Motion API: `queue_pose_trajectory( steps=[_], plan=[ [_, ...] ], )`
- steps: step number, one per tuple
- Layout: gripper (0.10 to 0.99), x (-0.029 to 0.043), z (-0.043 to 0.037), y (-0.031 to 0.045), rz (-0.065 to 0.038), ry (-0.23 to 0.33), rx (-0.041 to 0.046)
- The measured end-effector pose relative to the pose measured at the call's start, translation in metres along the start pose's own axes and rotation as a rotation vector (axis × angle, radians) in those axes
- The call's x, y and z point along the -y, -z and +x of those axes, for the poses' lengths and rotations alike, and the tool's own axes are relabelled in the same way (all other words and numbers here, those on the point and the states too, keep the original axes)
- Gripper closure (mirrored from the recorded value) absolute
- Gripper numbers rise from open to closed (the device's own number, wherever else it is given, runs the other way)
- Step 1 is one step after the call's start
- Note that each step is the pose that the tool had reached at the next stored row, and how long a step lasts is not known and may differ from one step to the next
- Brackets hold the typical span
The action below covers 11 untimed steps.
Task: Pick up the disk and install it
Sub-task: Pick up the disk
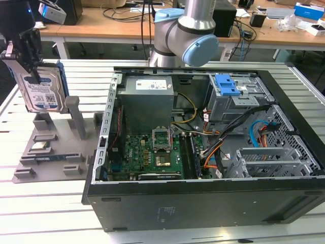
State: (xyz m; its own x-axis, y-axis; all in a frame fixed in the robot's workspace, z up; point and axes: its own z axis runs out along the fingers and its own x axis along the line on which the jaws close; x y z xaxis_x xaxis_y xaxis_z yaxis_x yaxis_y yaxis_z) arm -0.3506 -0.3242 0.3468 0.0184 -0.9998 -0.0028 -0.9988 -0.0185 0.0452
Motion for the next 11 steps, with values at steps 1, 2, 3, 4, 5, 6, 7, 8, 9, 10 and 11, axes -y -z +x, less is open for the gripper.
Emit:
queue_pose_trajectory(
  steps=[1,2,3,4,5,6,7,8,9,10,11],
  plan=[
    [0.722,0.0,0.0,0.0008,0.0,0.0,0.0],
    [0.722,-0.0001,-0.0001,0.0016,0.0,0.0,0.0],
    [0.722,-0.0001,-0.0001,0.0033,0.0,0.0,0.0],
    [0.722,-0.0002,-0.0002,0.005,0.0,0.0,0.0],
    [0.722,-0.0002,-0.0003,0.0064,0.0,0.0,0.0],
    [0.722,-0.0002,-0.0003,0.0073,0.0,0.0,0.0001],
    [0.722,-0.0003,-0.0004,0.0086,0.0,0.0,0.0],
    [0.722,-0.0003,-0.0004,0.0094,0.0,0.0,0.0],
    [0.722,-0.0003,-0.0004,0.0105,0.0,0.0,0.0],
    [0.722,-0.0003,-0.0005,0.0114,0.0,0.0,0.0],
    [0.722,-0.0004,-0.0005,0.0125,0.0,0.0,0.0001]
  ],
)
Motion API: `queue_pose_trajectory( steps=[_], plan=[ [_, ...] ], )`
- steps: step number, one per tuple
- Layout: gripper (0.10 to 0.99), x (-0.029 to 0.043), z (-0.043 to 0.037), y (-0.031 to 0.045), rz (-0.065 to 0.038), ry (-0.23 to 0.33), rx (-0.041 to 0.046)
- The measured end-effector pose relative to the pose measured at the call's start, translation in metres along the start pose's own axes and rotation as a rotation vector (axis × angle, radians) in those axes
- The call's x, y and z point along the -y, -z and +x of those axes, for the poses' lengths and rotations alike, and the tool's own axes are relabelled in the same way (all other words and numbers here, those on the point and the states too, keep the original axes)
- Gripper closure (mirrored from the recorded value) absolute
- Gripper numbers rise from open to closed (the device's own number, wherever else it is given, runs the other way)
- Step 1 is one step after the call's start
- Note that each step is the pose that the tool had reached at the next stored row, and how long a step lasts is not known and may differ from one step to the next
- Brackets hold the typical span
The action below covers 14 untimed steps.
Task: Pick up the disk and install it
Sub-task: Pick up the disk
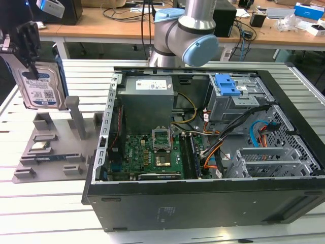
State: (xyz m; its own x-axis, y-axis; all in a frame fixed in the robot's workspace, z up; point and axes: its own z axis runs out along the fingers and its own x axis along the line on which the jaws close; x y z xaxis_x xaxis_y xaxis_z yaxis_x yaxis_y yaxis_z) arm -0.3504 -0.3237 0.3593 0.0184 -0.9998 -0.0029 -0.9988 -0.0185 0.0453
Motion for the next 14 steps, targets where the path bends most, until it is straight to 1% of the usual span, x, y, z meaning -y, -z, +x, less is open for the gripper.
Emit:
queue_pose_trajectory(
  steps=[9,12,14],
  plan=[
    [0.722,-0.0004,-0.0007,0.0126,0.0,0.0,-0.0001],
    [0.722,-0.0007,-0.0012,0.0192,0.0,0.0,0.0],
    [0.722,-0.0008,-0.0014,0.022,0.0,0.0,0.0]
  ],
)
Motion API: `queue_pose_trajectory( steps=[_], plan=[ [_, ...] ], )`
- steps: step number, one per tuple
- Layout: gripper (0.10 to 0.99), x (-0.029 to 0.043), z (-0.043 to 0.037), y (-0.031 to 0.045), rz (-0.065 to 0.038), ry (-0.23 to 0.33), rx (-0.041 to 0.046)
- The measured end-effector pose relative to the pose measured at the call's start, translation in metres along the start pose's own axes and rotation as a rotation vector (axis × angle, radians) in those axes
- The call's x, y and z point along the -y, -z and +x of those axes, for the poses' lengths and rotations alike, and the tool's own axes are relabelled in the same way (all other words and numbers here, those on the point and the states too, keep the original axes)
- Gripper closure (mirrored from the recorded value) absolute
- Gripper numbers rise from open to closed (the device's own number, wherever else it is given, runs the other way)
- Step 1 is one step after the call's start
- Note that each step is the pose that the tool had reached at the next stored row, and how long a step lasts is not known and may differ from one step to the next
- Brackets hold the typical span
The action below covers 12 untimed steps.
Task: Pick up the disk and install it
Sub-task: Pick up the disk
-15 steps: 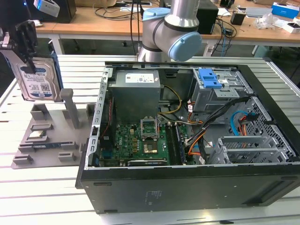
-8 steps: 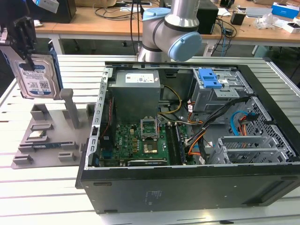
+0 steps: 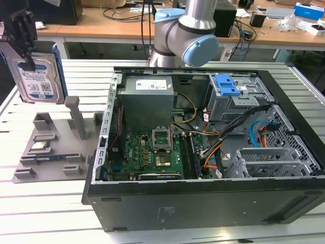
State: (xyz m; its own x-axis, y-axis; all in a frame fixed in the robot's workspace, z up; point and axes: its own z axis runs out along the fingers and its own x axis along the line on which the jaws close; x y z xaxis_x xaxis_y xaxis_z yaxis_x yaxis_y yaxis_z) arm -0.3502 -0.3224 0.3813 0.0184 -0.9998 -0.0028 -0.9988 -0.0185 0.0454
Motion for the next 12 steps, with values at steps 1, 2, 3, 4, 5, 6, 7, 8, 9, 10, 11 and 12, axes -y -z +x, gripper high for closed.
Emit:
queue_pose_trajectory(
  steps=[1,2,3,4,5,6,7,8,9,10,11,12],
  plan=[
    [0.722,-0.0001,-0.0001,0.0015,0.0,0.0,0.0],
    [0.722,-0.0001,-0.0001,0.0028,0.0,0.0,-0.0001],
    [0.722,-0.0002,-0.0002,0.004,0.0,0.0,0.0],
    [0.722,-0.0002,-0.0003,0.0054,0.0,0.0,0.0],
    [0.722,-0.0003,-0.0004,0.0077,0.0,0.0,0.0],
    [0.722,-0.0004,-0.0004,0.0104,0.0,0.0,0.0],
    [0.722,-0.0005,-0.0005,0.0125,0.0,0.0,0.0],
    [0.722,-0.0006,-0.0006,0.0141,0.0,0.0,0.0],
    [0.722,-0.0007,-0.0008,0.0168,0.0,0.0,0.0],
    [0.722,-0.0008,-0.0009,0.0185,0.0,0.0,0.0],
    [0.722,-0.001,-0.0012,0.0236,0.0,0.0,0.0],
    [0.722,-0.0012,-0.0015,0.0274,0.0,0.0,0.0]
  ],
)
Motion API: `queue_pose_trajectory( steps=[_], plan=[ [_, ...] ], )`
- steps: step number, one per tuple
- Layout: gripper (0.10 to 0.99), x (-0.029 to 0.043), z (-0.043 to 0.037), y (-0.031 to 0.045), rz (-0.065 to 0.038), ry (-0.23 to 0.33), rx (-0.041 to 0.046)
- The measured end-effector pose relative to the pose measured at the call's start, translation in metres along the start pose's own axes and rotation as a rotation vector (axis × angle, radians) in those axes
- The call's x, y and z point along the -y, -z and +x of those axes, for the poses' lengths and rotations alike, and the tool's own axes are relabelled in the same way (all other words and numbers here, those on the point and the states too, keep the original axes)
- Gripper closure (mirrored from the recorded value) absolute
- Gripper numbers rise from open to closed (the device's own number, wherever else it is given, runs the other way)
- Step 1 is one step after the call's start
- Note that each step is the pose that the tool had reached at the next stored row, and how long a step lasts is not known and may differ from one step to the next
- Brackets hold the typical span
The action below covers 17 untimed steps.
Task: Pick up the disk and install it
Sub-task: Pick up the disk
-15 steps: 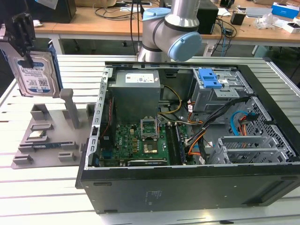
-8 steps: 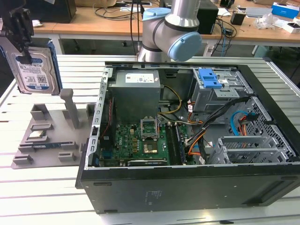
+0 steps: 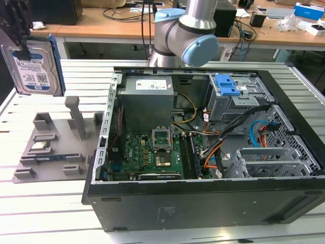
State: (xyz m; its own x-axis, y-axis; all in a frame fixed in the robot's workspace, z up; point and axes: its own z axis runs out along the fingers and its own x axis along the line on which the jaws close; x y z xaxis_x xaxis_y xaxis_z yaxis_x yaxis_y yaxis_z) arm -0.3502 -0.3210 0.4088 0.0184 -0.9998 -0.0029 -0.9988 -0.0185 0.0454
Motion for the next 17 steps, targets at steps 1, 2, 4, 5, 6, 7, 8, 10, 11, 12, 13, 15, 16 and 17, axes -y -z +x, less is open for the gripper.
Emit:
queue_pose_trajectory(
  steps=[1,2,4,5,6,7,8,10,11,12,13,15,16,17],
  plan=[
    [0.722,-0.0001,-0.0002,0.0022,0.0,0.0,0.0],
    [0.722,-0.0002,-0.0003,0.0043,0.0,0.0,0.0],
    [0.722,-0.0004,-0.0005,0.0088,0.0,0.0,0.0],
    [0.722,-0.0005,-0.0006,0.0118,0.0,0.0,0.0],
    [0.722,-0.0006,-0.0008,0.0146,0.0,0.0,0.0],
    [0.722,-0.0007,-0.0009,0.0168,0.0,0.0,0.0],
    [0.722,-0.0008,-0.0009,0.0184,0.0,0.0,0.0],
    [0.722,-0.001,-0.0011,0.0233,0.0,0.0,0.0],
    [0.722,-0.0011,-0.0011,0.0264,0.0,0.0,0.0],
    [0.722,-0.0012,-0.0012,0.028,0.0,0.0,-0.0001],
    [0.722,-0.0012,-0.0012,0.0296,0.0,0.0,0.0],
    [0.722,-0.0014,-0.0013,0.033,0.0,0.0,0.0],
    [0.722,-0.0015,-0.0014,0.0366,0.0,0.0,0.0],
    [0.722,-0.0017,-0.0015,0.0392,0.0,0.0,0.0]
  ],
)
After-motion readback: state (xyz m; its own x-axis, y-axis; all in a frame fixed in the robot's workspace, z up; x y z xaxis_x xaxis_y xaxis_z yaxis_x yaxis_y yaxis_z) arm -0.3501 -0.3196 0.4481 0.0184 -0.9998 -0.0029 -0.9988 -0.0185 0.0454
